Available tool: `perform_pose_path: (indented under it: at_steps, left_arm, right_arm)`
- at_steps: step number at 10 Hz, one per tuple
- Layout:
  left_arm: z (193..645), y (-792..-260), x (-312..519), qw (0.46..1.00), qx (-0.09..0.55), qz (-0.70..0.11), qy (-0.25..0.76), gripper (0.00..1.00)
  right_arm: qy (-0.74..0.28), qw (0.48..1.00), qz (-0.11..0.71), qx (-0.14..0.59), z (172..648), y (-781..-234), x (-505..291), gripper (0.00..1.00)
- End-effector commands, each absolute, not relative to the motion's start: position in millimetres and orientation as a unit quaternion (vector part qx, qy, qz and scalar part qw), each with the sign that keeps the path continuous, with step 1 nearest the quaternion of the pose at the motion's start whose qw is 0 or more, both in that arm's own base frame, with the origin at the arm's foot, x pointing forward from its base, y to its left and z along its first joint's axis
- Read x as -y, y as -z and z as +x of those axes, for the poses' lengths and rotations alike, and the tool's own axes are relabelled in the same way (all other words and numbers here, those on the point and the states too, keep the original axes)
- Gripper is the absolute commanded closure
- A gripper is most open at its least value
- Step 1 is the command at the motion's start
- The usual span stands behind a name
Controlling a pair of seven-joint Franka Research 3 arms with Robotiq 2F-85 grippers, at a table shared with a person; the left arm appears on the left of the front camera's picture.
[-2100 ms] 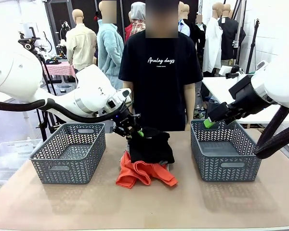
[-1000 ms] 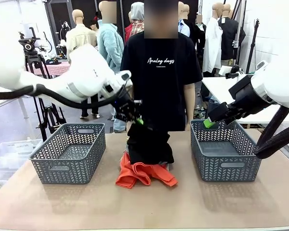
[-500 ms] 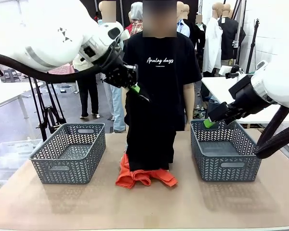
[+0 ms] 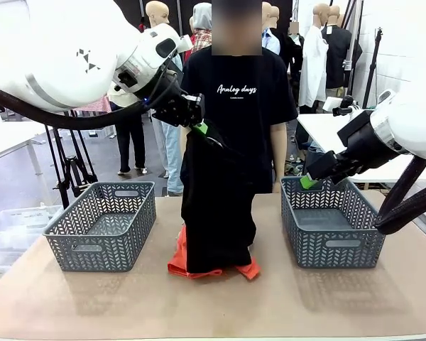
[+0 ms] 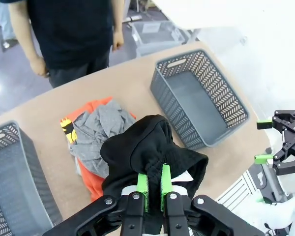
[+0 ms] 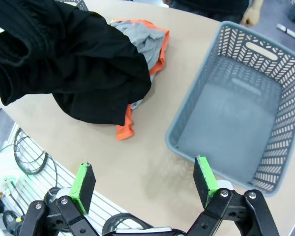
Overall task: Sort the tops and bottoms.
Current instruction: Lift clothes from the center of the table with your left hand.
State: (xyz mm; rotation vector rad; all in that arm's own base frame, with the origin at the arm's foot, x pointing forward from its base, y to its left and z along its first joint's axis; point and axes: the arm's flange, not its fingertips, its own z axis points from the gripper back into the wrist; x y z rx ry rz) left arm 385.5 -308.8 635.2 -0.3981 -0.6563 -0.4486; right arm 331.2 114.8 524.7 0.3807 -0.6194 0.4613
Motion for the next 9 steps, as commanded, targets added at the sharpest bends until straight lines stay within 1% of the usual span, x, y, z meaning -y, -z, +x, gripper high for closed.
perform_pose_path:
  at_steps: [1,2,3,5,6,7,8,9]
  left_arm:
    - [387.6,-643.6,309.5,0.905,0.311,-0.194,0.217,1.00]
    - [385.5,-635.2,308.8,0.903,0.317,-0.193,0.217,1.00]
    - [382.9,-634.7,316.5,0.898,0.312,-0.188,0.245,1.00]
    - [359.7,-685.0,322.5,0.883,0.348,-0.157,0.272,1.00]
    - [353.1,-697.0,326.8,0.878,0.353,-0.146,0.287,1.00]
    - [353.0,-698.8,330.4,0.880,0.346,-0.143,0.293,1.00]
    - [366.1,-691.6,326.0,0.900,0.314,-0.141,0.269,1.00]
    - [348.8,-695.8,329.0,0.880,0.347,-0.155,0.284,1.00]
  right_arm:
    - [-0.225,0.907,0.197,0.296,332.4,-522.6,-115.2,0.00]
    - [-0.225,0.907,0.197,0.296,332.4,-522.6,-115.2,0.00]
    - [-0.225,0.907,0.197,0.296,332.4,-522.6,-115.2,0.00]
    - [-0.225,0.907,0.197,0.296,332.4,-522.6,-115.2,0.00]
    - [-0.225,0.907,0.197,0.296,332.4,-522.6,-115.2,0.00]
    - [-0.225,0.907,0.197,0.296,332.4,-522.6,-115.2,0.00]
    - [-0.225,0.907,0.197,0.296,332.4,-522.6,-115.2,0.00]
    - [-0.225,0.907,0.197,0.296,332.4,-522.6,-115.2,0.00]
